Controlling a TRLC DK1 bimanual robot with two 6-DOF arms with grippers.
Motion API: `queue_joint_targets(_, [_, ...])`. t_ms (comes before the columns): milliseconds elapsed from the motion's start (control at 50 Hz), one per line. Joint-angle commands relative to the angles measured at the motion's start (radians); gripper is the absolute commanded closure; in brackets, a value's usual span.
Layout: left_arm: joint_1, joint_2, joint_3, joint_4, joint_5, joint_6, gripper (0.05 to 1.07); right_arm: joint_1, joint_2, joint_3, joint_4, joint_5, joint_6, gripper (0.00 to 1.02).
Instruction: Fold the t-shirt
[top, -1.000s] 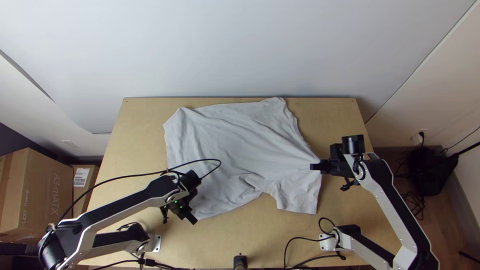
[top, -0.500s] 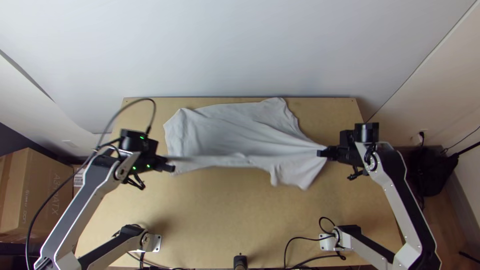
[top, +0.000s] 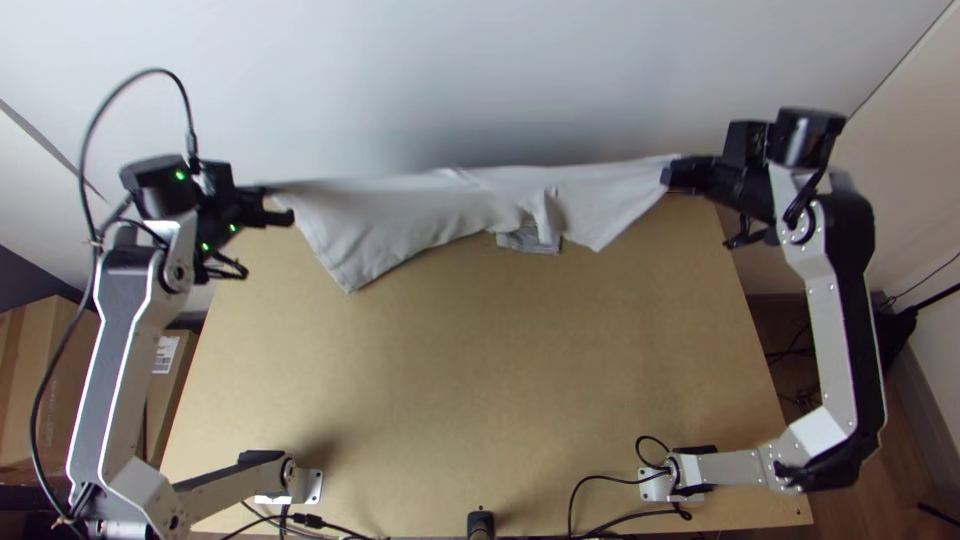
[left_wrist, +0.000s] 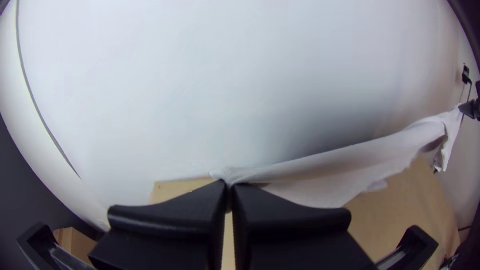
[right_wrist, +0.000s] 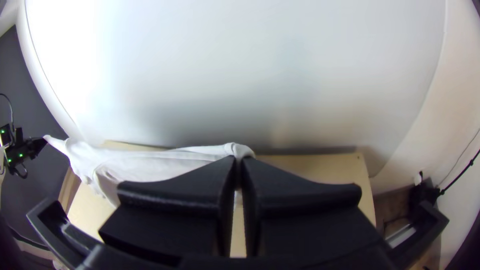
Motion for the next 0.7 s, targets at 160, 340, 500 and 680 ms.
queue_joint_targets(160, [0.07, 0.074, 0.33, 0.105, -0.053, -0.156, 1.05, -0.019, 0.157, 0.416, 0.131, 0.079, 0.015, 1.0])
queue_joint_targets(340, [0.084, 0.056, 0.496, 0.14, -0.059, -0.216, 1.05, 0.015, 0.03, 0.378, 0.284, 0.081, 0.015, 1.0])
queue_joint_targets(500, [0.086, -0.061, 0.519, 0.201, -0.102, -0.25, 1.05, 0.061, -0.16, 0.298, 0.332, 0.079, 0.018, 1.0])
queue_joint_targets(680, [0.066, -0.28, 0.42, 0.213, -0.101, -0.282, 1.05, 0.11, -0.404, 0.158, 0.338, 0.077, 0.02, 1.0])
